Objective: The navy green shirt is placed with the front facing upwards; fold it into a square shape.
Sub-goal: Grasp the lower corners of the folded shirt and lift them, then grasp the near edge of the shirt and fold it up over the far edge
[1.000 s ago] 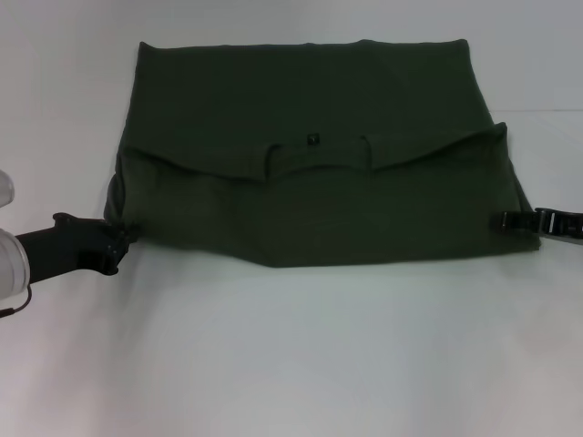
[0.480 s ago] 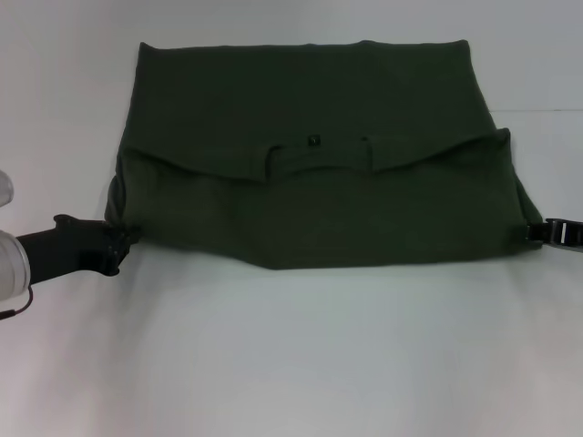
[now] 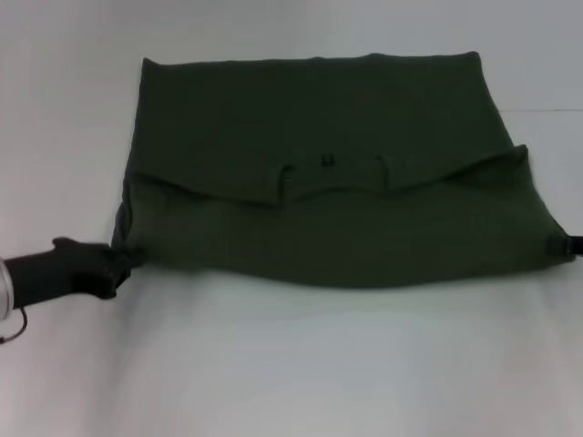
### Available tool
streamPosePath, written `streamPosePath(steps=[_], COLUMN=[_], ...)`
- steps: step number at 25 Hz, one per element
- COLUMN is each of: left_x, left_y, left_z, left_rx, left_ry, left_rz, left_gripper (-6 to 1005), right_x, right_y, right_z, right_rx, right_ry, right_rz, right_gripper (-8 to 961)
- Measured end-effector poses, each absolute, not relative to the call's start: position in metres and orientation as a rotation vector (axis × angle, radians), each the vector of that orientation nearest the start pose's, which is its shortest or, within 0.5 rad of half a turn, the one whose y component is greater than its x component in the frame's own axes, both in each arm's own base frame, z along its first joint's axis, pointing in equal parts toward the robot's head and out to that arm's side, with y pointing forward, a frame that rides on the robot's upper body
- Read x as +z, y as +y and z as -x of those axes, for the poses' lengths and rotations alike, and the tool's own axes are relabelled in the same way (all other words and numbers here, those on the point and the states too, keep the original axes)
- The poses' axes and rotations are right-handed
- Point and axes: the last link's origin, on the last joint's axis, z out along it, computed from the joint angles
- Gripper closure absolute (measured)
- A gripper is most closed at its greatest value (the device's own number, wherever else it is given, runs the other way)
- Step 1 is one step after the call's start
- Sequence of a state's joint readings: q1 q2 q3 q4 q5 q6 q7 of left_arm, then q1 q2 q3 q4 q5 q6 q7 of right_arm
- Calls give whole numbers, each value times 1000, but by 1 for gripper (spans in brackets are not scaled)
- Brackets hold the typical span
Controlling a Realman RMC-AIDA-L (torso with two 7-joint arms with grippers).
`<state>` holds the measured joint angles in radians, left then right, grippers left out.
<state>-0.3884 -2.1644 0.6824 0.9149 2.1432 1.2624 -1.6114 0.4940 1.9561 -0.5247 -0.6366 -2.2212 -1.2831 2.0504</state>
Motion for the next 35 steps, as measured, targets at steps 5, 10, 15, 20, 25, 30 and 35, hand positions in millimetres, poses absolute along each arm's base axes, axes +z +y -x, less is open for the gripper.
streamPosePath(steps=[5, 10, 15, 20, 25, 30, 35], left_x=[20, 28, 40, 39, 35, 35, 32], left_y=[308, 282, 253, 226, 206, 193, 188], left_z=[313, 314, 321, 322, 321, 319, 321], left_rx=[-427, -530, -644, -692, -708, -740, -719], left_ry=[-977, -1057, -1130, -1187, -1247, -1267, -1310], left_rz=[2443, 2491, 2485, 2550, 2628, 2671, 2688], left_gripper=[971, 970, 971, 972, 971, 970, 970], right_x=[72, 80, 83, 82, 81, 76, 80], right_y=[320, 282, 247, 217, 193, 172, 159], right_z=[-362, -371, -382, -387, -388, -388, -389], right_rx=[540, 622, 643, 639, 648, 650, 656], right_ry=[1544, 1554, 1576, 1560, 1546, 1559, 1561], right_rz=[2122, 2142, 2163, 2233, 2299, 2360, 2355], right_gripper=[903, 895, 887, 880, 872, 864, 856])
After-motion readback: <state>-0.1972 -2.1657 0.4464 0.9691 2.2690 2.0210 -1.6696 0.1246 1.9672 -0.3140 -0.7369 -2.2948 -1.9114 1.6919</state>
